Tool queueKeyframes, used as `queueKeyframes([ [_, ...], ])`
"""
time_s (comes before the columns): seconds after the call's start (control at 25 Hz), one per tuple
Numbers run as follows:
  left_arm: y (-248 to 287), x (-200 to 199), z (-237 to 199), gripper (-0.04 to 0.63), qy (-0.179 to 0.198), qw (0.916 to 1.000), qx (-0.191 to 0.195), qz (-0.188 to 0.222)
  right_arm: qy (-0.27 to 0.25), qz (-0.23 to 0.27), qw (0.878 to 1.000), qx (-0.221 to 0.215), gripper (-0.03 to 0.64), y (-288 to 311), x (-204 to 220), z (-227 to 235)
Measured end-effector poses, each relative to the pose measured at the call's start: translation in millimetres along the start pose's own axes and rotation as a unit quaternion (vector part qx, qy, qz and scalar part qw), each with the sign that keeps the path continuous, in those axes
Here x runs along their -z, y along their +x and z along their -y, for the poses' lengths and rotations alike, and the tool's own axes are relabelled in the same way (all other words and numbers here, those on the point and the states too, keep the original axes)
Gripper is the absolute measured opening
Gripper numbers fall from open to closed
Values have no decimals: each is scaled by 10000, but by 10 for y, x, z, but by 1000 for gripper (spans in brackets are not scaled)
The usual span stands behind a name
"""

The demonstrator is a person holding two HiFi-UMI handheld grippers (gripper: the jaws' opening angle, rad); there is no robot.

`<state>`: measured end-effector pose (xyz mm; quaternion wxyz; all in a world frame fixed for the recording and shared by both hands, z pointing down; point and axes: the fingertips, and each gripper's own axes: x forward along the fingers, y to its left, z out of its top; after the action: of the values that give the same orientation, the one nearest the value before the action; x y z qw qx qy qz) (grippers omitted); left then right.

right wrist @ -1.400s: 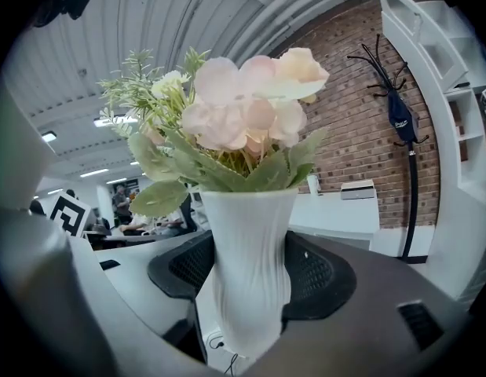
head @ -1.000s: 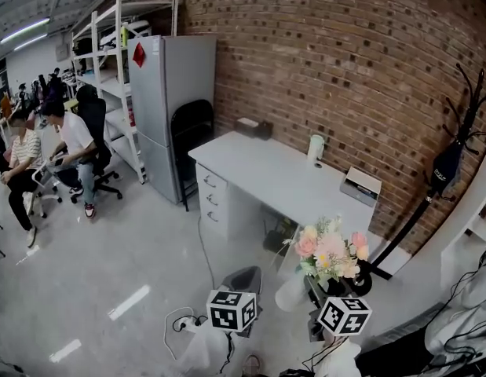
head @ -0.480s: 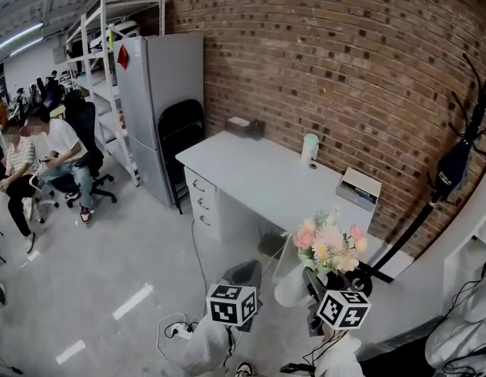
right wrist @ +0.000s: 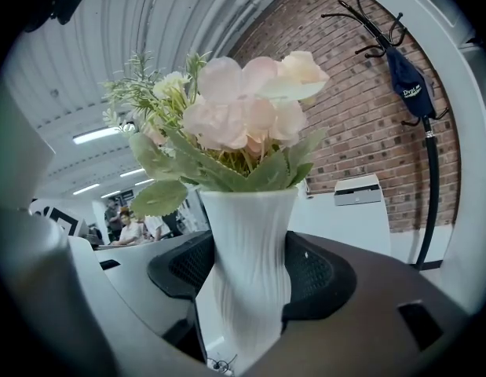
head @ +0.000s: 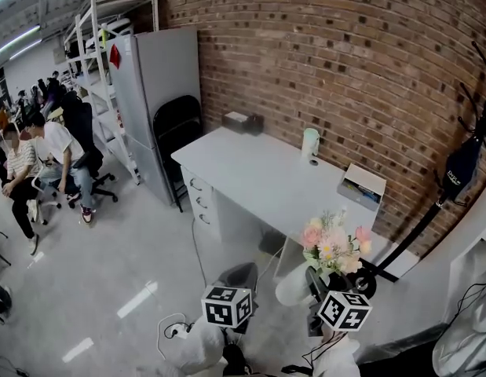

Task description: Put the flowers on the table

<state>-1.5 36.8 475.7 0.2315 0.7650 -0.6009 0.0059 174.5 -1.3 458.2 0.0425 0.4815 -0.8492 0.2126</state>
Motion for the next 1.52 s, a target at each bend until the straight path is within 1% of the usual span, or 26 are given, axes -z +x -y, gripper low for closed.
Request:
queueKeyframes([
  [0.2,245,-98,4,6,205,9997,113,27,83,70,9999,72,258,137,-25,122],
  [0.4,591,-182,-46,6,296,9991,298,-46,127,98,9996,251,258,366,-69,270],
  [0.68,1203,-425,-308,6,314,9979,552,-148,91,35,9989,461,258,944,-192,369],
  [0.88,1627,-737,-582,6,266,9974,654,-151,-6,42,9988,490,258,1383,-421,317],
  [1.12,2051,-1096,-810,6,372,9957,851,-62,-219,92,9974,676,258,1855,-707,374],
  [1.24,2273,-1199,-945,6,316,9955,887,-58,-226,176,9967,755,258,2056,-795,397],
  [1.36,2507,-1288,-991,6,326,9943,1009,-73,-233,246,9957,867,258,2224,-888,459],
  [1.52,2729,-1276,-1064,6,358,9926,1151,-179,-86,269,9948,978,258,2374,-852,514],
])
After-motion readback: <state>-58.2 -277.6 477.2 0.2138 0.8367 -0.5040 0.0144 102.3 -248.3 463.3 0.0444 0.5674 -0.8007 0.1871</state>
